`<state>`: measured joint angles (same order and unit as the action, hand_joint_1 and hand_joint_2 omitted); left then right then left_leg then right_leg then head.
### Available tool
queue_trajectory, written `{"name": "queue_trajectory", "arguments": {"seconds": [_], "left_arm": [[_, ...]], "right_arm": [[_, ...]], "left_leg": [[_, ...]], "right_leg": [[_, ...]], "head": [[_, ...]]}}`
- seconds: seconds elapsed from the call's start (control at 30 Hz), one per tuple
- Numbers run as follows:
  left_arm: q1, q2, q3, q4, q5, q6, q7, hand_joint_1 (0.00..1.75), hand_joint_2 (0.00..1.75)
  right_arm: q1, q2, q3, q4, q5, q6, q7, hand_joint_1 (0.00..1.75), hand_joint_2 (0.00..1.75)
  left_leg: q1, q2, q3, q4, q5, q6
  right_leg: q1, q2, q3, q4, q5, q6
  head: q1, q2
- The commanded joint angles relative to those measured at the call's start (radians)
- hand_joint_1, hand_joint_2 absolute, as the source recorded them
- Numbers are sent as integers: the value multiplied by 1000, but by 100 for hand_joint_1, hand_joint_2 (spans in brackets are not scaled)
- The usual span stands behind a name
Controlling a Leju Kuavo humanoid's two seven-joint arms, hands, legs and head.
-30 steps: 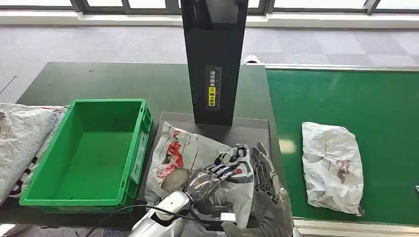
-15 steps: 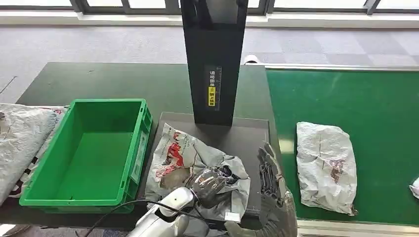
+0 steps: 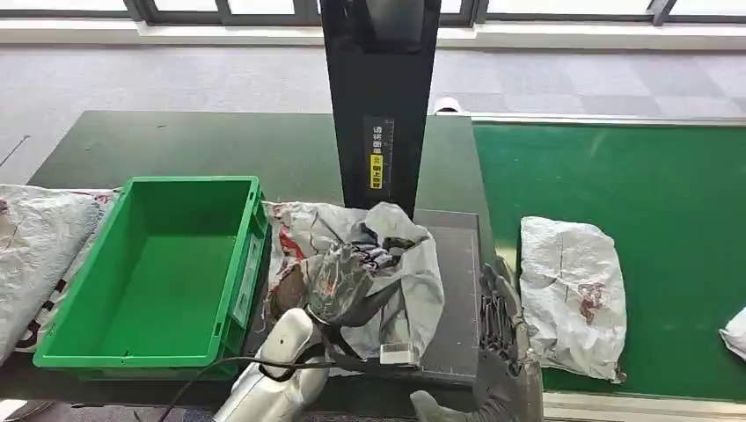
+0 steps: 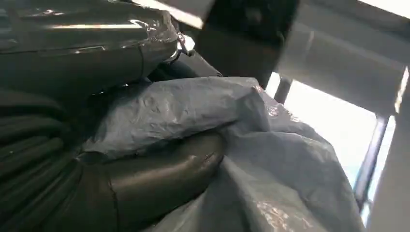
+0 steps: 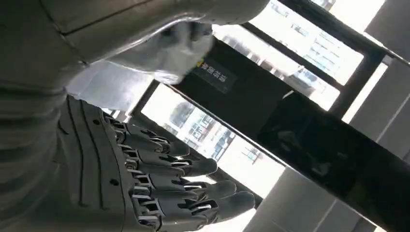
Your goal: Moved the parcel from conveyor to table for the left to box.
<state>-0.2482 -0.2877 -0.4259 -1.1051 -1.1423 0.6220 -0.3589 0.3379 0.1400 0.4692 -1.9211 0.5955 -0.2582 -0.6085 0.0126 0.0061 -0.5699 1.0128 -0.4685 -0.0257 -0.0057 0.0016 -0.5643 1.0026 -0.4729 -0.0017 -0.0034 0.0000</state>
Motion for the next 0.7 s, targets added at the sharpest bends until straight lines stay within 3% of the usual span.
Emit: {"name": "queue_trajectory", "arguments": {"seconds": [0.03,0.13,0.3,0.47,0.6,0.7], "left_arm": [[142,24,216,-529,82,76,-86,175,175],[133,-45,338,-600,48,76,-182,175,175],[-24,20,405,-524,32,76,-88,175,175],[-49,31,422,-488,46,76,-81,175,175],[-284,144,465,-135,12,3,98,175,175],[-417,180,499,107,77,0,71,175,175]], "right_arm": [[8,-30,16,-10,-11,42,-37,0,175],[15,-19,0,-14,-7,55,-43,0,175],[13,-10,-9,-5,-9,59,-54,0,175],[11,-8,-10,-2,-10,60,-56,0,175],[26,-12,11,-5,4,-2,-52,0,175],[39,-34,34,-13,7,-57,-38,0,175]], "left_leg": [[0,4,0,0,-1,1],[0,2,-1,0,0,1],[0,0,-2,0,1,1],[0,-1,0,-2,3,1],[0,-5,0,-1,4,1],[-1,-6,1,-2,4,1]], "right_leg": [[0,4,-2,0,0,0],[0,3,-2,0,0,0],[0,0,-2,0,1,0],[0,-1,-1,-1,2,1],[0,-5,0,0,1,0],[-1,-7,2,-1,1,0]], "head": [[0,0],[0,0],[0,0],[0,0],[0,0],[0,0]]}}
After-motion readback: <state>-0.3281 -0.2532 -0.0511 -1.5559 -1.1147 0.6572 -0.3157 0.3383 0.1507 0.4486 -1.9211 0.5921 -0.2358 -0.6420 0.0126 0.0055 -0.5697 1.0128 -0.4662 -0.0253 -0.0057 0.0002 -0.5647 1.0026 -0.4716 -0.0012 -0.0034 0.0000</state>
